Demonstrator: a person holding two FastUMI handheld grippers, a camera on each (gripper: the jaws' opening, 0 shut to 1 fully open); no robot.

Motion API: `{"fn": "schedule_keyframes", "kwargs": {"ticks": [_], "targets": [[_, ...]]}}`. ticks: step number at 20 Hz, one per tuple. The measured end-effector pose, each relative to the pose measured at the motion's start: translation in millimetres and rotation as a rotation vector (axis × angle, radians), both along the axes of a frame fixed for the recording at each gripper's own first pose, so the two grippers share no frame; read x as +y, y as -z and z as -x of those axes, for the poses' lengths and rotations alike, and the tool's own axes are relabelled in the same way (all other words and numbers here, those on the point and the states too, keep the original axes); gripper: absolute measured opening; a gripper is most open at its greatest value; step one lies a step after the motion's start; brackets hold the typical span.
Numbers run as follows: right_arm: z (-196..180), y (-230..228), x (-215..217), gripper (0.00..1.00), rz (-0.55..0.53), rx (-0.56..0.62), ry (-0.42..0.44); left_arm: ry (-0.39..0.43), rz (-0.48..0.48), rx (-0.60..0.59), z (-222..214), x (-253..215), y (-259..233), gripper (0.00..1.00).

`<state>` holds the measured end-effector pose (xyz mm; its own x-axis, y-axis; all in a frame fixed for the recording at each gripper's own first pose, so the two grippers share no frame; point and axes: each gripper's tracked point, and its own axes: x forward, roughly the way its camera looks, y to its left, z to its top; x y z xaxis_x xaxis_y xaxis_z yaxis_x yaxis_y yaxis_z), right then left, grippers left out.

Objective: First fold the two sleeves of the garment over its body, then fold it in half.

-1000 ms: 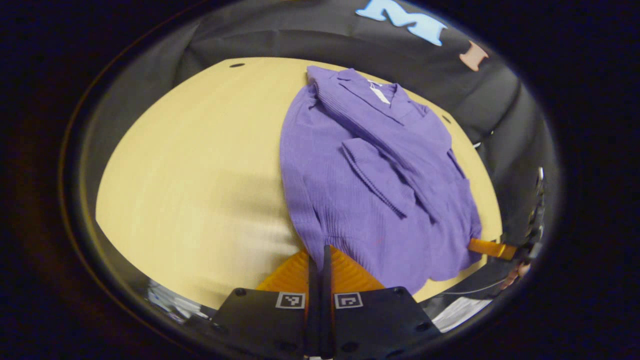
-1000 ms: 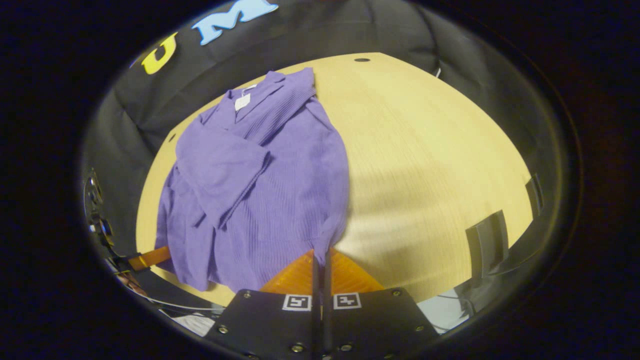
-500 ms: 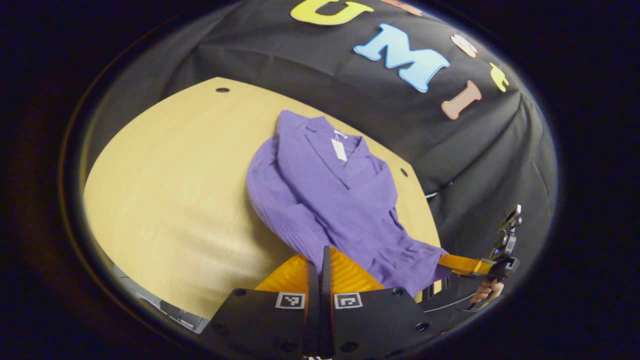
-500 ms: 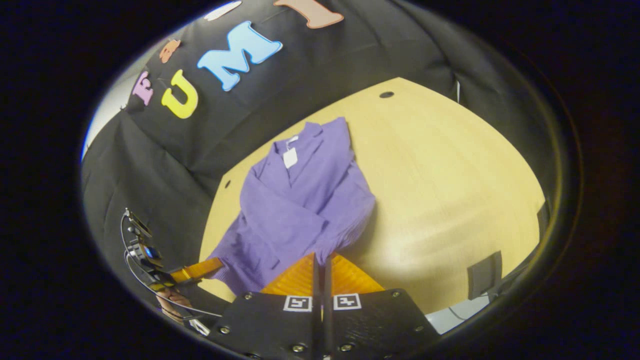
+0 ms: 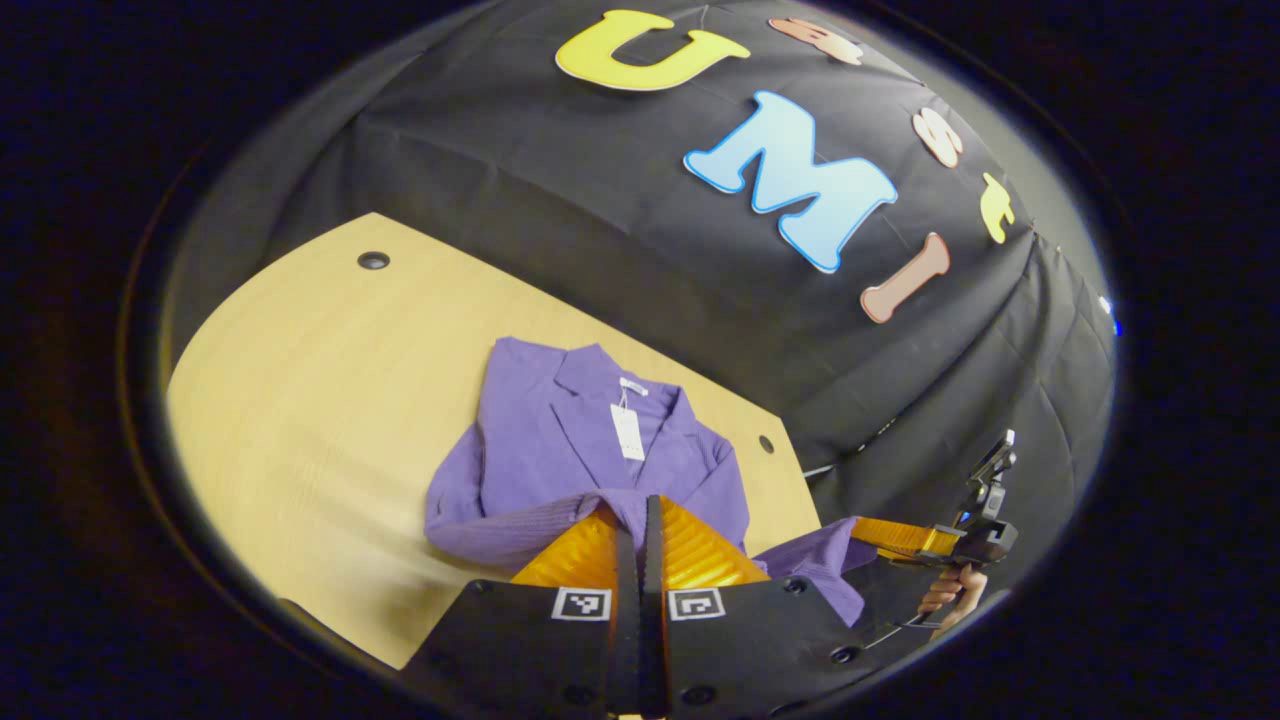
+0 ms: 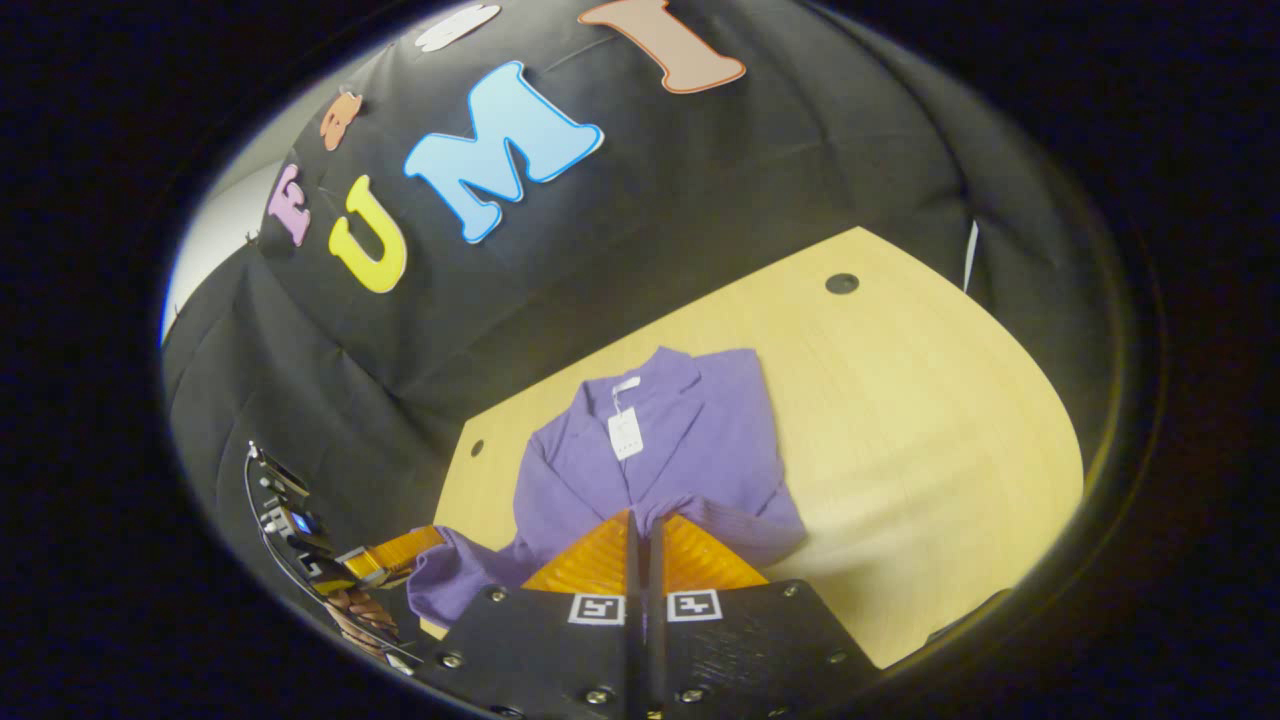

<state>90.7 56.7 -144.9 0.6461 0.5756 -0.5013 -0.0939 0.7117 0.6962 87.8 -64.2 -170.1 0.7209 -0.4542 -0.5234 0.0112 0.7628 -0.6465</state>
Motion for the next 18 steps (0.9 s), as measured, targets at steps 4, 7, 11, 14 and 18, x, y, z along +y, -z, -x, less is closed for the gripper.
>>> {"fn": "schedule_keyframes", "kwargs": {"ticks": [4,7,11,14,18], "targets": [[-70.9,-1.9,4.9,0.01,-0.044,0.021,0.078,-0.011,-0.008,-0.046,-72.9,15.1,10.3,0.06],[-110.9,21.9,-2.3,0.01,-0.07,0.074,0.156,-0.011,-0.013,-0.028,-112.2,18.4,36.9,0.06],[-155.8,43.8,-6.1,0.01,-0.084,0.046,0.242,-0.04,-0.013,0.006,-146.6,19.2,73.5,0.06],[-183.6,62.1,-0.4,0.01,-0.092,0.015,0.298,-0.099,-0.043,-0.028,-177.6,25.6,88.8,0.07],[-198.9,93.9,10.0,0.01,-0.029,0.013,0.314,-0.101,-0.111,-0.004,-189.5,21.0,124.7,0.07]]}}
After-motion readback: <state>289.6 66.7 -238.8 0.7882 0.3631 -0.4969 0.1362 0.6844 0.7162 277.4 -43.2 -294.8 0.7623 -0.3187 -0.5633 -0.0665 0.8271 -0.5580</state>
